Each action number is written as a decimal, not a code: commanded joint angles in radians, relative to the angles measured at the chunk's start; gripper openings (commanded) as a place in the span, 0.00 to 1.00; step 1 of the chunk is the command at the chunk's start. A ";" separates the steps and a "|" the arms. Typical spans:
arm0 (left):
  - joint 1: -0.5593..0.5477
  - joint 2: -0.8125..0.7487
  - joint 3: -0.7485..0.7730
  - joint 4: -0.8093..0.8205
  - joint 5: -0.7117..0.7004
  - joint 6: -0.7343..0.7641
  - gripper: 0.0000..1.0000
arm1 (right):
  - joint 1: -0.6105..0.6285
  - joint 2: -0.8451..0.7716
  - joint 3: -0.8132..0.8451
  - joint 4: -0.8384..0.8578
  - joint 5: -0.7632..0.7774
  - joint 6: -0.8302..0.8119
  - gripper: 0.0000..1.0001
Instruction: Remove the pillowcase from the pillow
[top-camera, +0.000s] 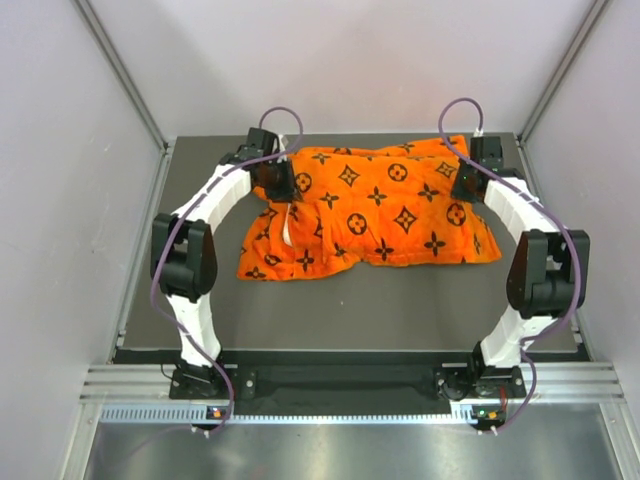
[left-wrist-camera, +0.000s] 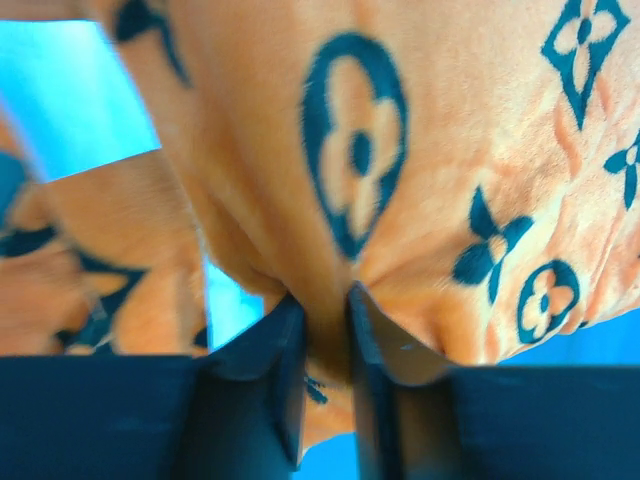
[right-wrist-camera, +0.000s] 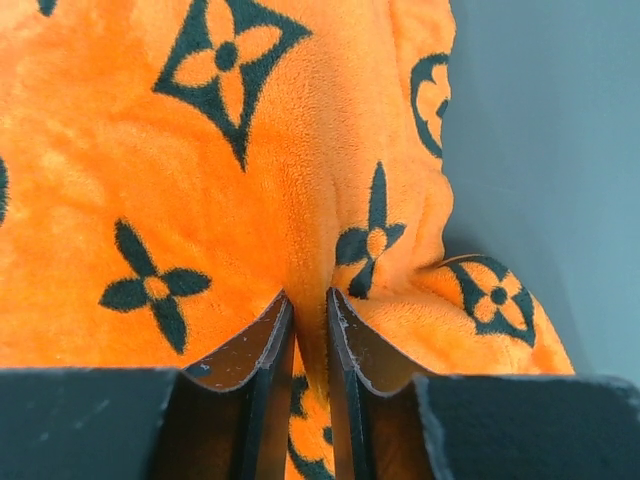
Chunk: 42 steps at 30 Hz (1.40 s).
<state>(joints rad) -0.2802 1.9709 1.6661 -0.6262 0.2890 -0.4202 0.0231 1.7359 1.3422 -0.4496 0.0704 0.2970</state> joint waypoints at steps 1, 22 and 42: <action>0.036 -0.105 -0.025 -0.015 -0.036 0.052 0.30 | -0.005 -0.067 -0.001 0.058 0.009 -0.004 0.18; 0.214 -0.310 -0.272 0.065 -0.088 0.034 0.86 | 0.058 -0.213 -0.017 -0.009 0.015 -0.079 0.50; 0.148 -0.207 -0.361 0.208 -0.092 -0.115 0.79 | 0.538 -0.010 0.281 -0.044 -0.001 -0.030 0.64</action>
<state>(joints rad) -0.1360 1.7374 1.2827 -0.4644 0.2531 -0.5064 0.5144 1.6894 1.5475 -0.5114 0.0937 0.2481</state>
